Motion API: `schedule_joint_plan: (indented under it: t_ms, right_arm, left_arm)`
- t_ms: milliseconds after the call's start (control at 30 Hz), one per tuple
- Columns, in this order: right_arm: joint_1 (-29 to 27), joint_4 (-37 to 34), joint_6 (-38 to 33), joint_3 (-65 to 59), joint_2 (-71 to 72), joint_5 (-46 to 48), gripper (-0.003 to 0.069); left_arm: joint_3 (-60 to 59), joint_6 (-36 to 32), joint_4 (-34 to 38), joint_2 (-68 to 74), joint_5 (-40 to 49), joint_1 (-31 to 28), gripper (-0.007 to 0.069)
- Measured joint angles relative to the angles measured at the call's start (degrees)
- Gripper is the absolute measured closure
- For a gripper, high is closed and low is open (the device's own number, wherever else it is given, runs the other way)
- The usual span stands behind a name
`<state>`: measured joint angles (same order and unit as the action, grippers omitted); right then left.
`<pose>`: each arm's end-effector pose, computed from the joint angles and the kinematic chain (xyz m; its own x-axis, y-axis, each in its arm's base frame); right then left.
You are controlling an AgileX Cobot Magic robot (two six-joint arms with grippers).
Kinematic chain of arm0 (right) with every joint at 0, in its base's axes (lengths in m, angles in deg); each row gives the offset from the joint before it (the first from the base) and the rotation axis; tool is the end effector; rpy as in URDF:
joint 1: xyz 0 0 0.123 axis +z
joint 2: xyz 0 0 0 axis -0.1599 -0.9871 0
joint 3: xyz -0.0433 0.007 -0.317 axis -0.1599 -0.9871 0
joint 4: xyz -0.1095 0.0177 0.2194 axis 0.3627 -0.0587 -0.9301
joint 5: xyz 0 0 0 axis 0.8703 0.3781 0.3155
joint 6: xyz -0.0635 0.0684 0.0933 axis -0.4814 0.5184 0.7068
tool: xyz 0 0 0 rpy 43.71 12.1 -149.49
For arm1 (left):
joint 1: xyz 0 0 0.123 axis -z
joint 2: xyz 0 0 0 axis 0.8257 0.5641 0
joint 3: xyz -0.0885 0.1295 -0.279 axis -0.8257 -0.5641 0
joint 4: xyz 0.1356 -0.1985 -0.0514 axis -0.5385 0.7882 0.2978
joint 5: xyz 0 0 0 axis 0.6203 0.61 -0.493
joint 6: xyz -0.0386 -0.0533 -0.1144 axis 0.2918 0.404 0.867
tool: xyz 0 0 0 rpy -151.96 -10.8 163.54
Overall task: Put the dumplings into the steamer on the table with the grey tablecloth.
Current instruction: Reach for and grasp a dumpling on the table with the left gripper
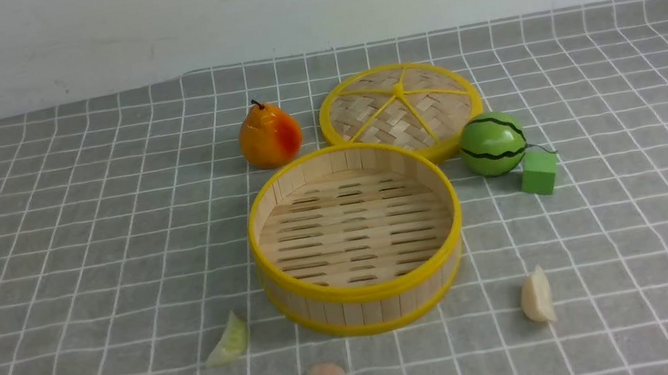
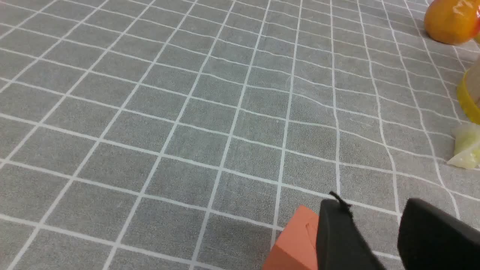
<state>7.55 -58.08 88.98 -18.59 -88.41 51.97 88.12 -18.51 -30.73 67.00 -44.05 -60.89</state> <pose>0.0503 -0.0024 0.1614 -0.2854 0.1338 -0.9490 0.0719 0.9904 0.1180 0.0504 0.0042 0.1576 -0.2713 -0.2386 -0.9325 -0.1502 0.9674 -0.2039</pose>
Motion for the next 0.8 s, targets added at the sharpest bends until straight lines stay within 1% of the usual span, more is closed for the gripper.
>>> schedule_joint_plan:
  t_ms: [633,800]
  right_arm:
    - [0.0,0.0,0.0,0.0,0.0,0.0,0.0419]
    - [0.0,0.4,0.0,0.0,0.0,0.0,0.0419]
  left_arm:
    - [0.0,0.0,0.0,0.0,0.0,0.1,0.0387]
    - [0.0,0.0,0.0,0.0,0.0,3.9,0.0387]
